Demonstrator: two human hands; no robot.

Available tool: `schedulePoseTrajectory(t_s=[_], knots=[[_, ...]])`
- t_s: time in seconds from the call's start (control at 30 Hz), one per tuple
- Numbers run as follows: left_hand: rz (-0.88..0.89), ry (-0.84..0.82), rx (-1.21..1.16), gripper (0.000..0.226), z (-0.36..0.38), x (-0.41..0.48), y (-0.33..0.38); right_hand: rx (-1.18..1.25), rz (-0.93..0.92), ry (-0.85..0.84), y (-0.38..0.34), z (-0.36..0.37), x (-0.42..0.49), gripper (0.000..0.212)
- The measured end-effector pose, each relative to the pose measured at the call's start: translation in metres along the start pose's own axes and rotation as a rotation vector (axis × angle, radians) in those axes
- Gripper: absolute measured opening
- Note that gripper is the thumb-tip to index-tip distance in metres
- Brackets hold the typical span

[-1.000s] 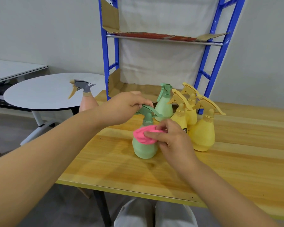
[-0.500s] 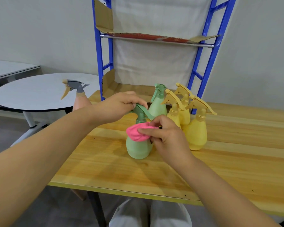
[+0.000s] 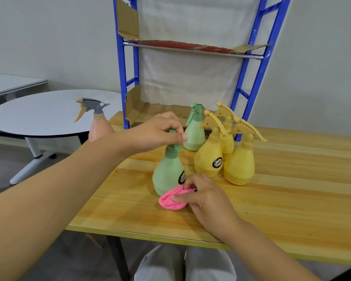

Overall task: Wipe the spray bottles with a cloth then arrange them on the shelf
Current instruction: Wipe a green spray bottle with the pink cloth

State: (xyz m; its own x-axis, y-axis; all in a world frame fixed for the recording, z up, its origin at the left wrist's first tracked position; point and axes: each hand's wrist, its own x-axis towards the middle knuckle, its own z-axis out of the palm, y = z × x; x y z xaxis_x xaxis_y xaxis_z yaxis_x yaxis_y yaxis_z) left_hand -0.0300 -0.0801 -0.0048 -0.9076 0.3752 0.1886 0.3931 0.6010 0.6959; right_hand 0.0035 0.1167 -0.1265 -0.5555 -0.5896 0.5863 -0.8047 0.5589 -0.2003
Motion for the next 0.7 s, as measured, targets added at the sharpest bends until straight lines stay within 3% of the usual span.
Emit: schedulePoseTrajectory(t_s=[0.1, 0.23, 0.3, 0.4, 0.53, 0.7], knots=[[0.024, 0.072, 0.143, 0.015, 0.002, -0.002, 0.004, 0.004, -0.034, 0.074, -0.004, -0.014, 0.01, 0.033], [-0.057, 0.331, 0.389, 0.063, 0.008, -0.013, 0.013, -0.026, -0.052, 0.212, -0.003, -0.029, 0.034, 0.037], [-0.162, 0.441, 0.413, 0.074, 0.012, -0.017, 0.016, -0.043, -0.067, 0.228, -0.003, -0.027, 0.045, 0.035], [-0.247, 0.448, 0.304, 0.082, 0.015, -0.018, 0.016, -0.047, -0.094, 0.216, -0.004, -0.018, 0.052, 0.031], [-0.311, 0.395, 0.106, 0.072, 0.009, -0.021, 0.014, -0.052, -0.09, 0.189, -0.008, -0.003, 0.049, 0.031], [-0.311, 0.37, 0.159, 0.026, 0.002, -0.024, 0.007, -0.035, -0.067, 0.076, -0.007, 0.019, 0.023, 0.025]])
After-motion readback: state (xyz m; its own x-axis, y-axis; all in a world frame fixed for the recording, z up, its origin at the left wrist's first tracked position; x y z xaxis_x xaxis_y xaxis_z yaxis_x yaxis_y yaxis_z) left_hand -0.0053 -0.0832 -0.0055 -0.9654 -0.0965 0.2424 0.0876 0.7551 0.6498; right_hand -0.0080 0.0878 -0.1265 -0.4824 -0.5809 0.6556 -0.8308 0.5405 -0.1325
